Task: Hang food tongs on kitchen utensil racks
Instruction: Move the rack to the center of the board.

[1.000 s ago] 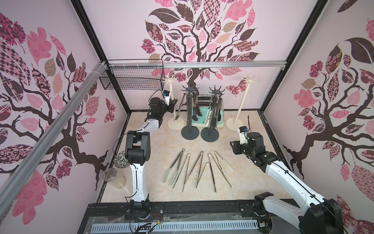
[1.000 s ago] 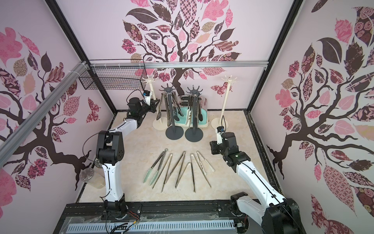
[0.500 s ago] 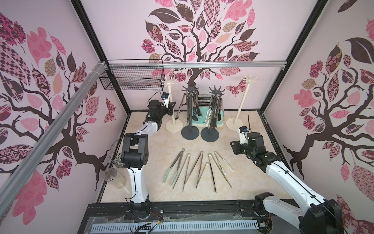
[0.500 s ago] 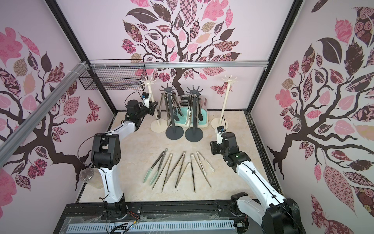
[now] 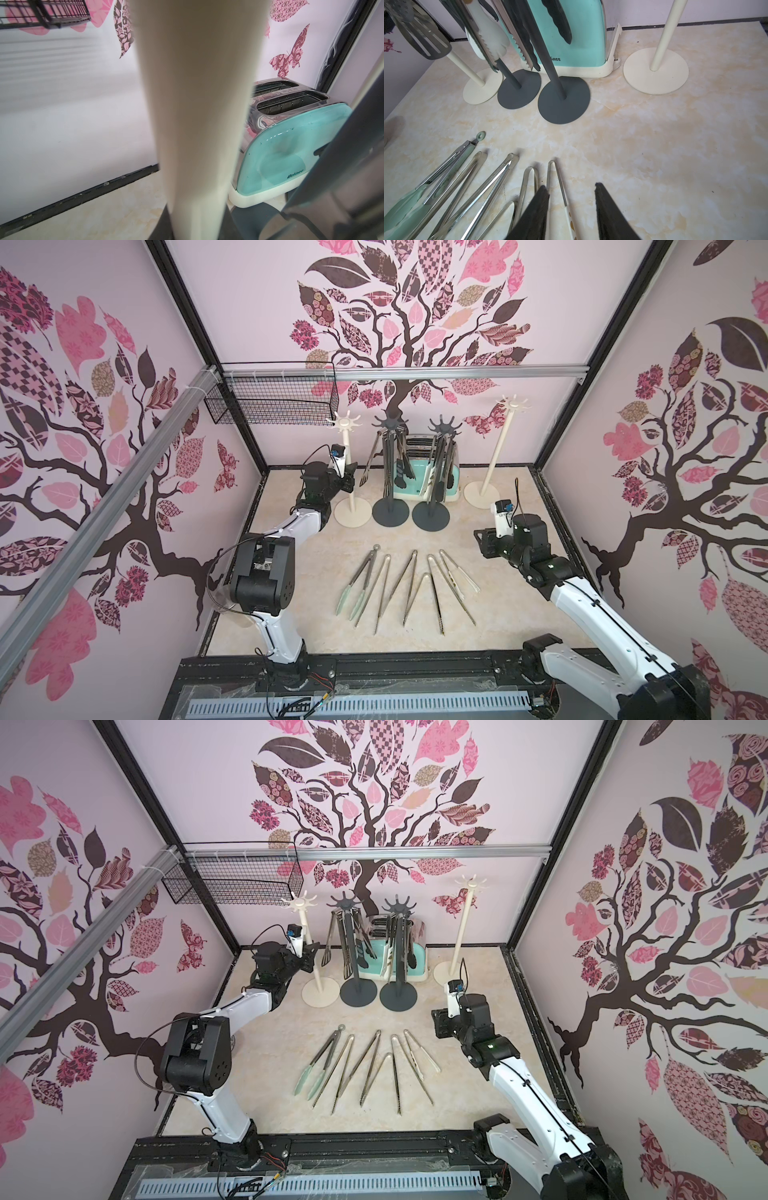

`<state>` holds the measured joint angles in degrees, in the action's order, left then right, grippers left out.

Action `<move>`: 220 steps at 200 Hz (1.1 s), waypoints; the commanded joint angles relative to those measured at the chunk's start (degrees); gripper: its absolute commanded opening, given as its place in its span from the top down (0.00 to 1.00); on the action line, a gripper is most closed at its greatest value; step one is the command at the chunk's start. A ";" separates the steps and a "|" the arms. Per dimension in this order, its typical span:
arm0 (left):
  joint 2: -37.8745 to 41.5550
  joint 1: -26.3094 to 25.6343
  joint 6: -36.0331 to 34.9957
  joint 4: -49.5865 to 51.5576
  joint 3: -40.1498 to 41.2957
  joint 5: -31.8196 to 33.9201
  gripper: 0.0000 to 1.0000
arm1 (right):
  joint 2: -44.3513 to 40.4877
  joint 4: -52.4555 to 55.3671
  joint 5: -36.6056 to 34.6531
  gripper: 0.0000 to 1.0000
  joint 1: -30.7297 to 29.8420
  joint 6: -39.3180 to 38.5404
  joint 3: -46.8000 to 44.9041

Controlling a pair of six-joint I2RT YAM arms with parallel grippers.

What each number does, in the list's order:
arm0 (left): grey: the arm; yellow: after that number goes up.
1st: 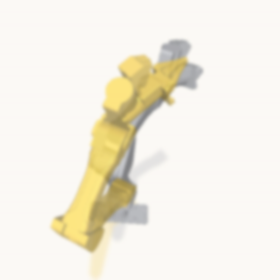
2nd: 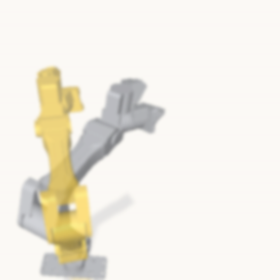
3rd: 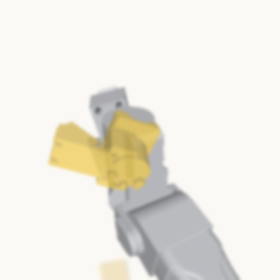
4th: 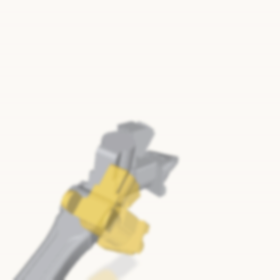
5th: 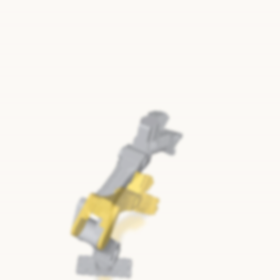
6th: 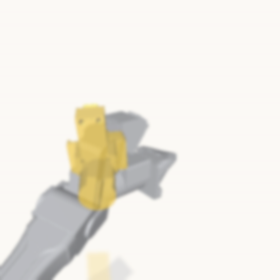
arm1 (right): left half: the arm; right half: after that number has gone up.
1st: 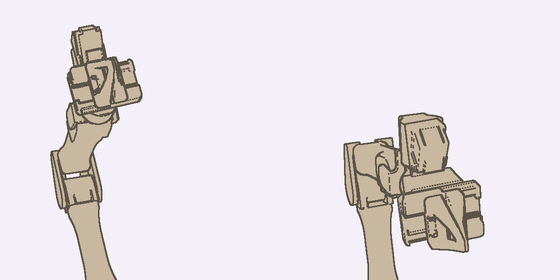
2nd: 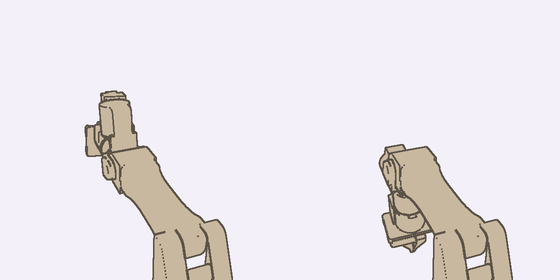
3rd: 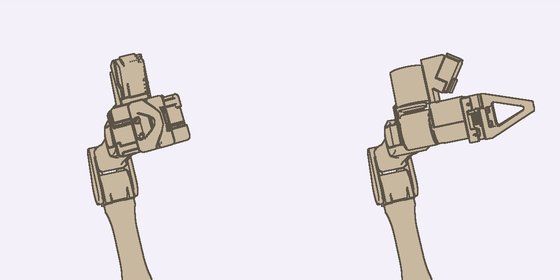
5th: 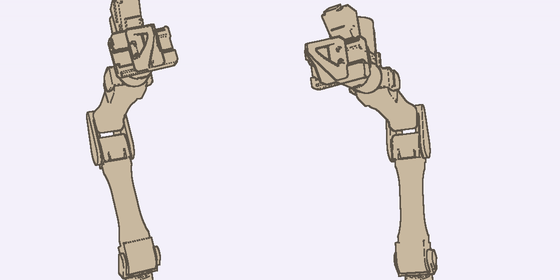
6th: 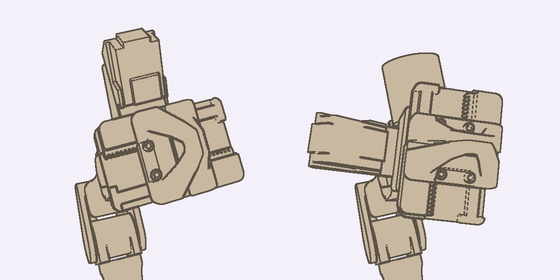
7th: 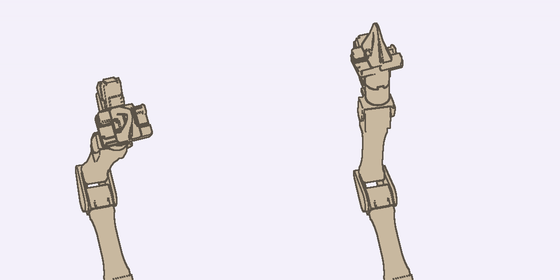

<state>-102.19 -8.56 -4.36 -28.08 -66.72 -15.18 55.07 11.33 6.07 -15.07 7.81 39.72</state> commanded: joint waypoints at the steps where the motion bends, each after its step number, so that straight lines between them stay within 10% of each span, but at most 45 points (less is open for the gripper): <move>1: 3.06 -0.99 1.10 1.16 4.17 1.43 1.00 | -1.47 -0.09 1.02 0.59 0.30 0.62 -0.51; 220: 19.19 -15.01 3.59 8.48 24.06 7.02 1.00 | -6.24 -0.65 2.09 0.59 0.30 2.06 -1.66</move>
<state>-82.08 -21.69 -3.03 -28.45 -45.36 -5.02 49.56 11.09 7.94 -15.07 9.26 37.87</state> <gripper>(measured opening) 0.195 0.408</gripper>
